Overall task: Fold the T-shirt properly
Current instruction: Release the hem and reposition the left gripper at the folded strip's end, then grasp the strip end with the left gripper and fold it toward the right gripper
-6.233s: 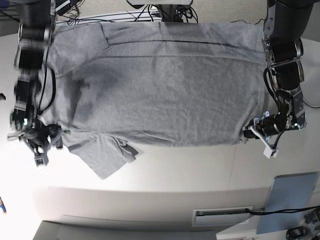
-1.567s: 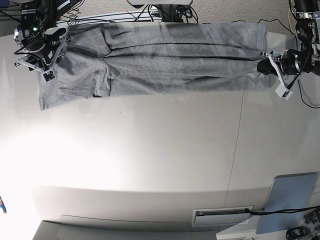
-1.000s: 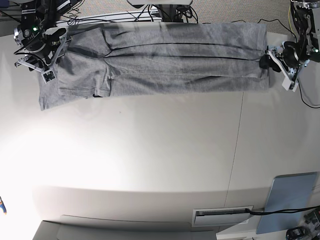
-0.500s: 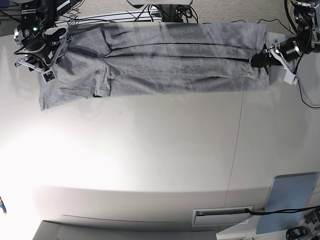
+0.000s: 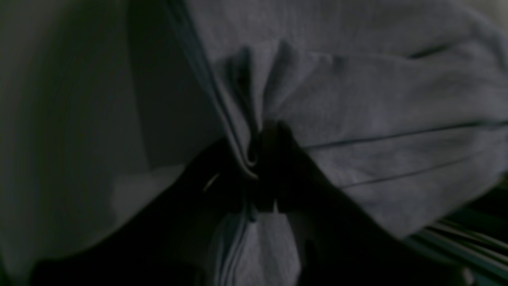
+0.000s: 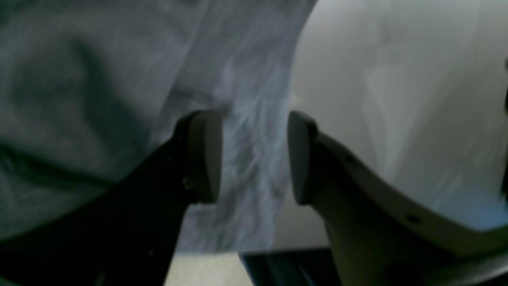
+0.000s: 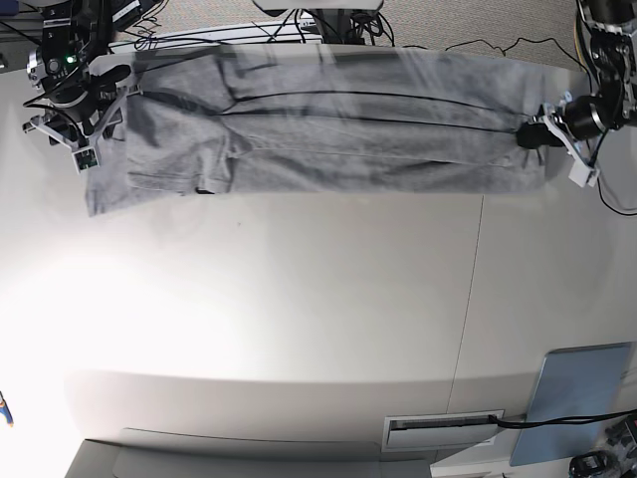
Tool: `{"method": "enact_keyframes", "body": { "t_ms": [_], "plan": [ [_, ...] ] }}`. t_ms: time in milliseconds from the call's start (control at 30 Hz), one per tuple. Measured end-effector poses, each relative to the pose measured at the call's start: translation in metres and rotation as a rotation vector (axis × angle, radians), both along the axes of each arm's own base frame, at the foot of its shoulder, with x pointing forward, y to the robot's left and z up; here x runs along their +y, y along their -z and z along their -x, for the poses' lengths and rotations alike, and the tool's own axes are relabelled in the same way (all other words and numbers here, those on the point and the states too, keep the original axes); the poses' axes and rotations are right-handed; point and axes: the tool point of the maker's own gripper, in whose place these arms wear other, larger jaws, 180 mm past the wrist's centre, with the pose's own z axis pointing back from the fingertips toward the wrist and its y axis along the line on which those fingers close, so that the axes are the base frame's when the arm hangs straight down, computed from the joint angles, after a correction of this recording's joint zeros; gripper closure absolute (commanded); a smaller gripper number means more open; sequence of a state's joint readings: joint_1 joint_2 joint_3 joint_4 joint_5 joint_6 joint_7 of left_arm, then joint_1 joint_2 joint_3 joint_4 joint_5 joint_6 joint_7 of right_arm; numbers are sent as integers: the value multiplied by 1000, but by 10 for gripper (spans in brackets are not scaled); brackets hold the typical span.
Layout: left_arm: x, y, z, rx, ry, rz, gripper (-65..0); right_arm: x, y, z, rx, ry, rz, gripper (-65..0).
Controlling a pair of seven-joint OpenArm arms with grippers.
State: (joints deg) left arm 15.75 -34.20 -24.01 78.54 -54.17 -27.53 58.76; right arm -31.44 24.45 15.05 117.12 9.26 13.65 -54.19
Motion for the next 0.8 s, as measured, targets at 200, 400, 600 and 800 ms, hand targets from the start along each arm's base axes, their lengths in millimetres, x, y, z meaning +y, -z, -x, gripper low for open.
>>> {"method": "enact_keyframes", "body": {
  "t_ms": [200,400,600,800],
  "plan": [
    [45,-6,-6,61,-45,-273,0,33,-3,-14,-84,-55,-174,-268],
    [59,-34,-20,22,-67,-445,0,76,2,-17,-118,-75,-354,-268],
    [29,-67,-29,-33,18,-480,0,80,1,-20,-128,-74,-372,-268],
    [-62,-83,-9,-158,104,-241,0,80,2,-19,-124,-72,-372,-268]
  ]
}}
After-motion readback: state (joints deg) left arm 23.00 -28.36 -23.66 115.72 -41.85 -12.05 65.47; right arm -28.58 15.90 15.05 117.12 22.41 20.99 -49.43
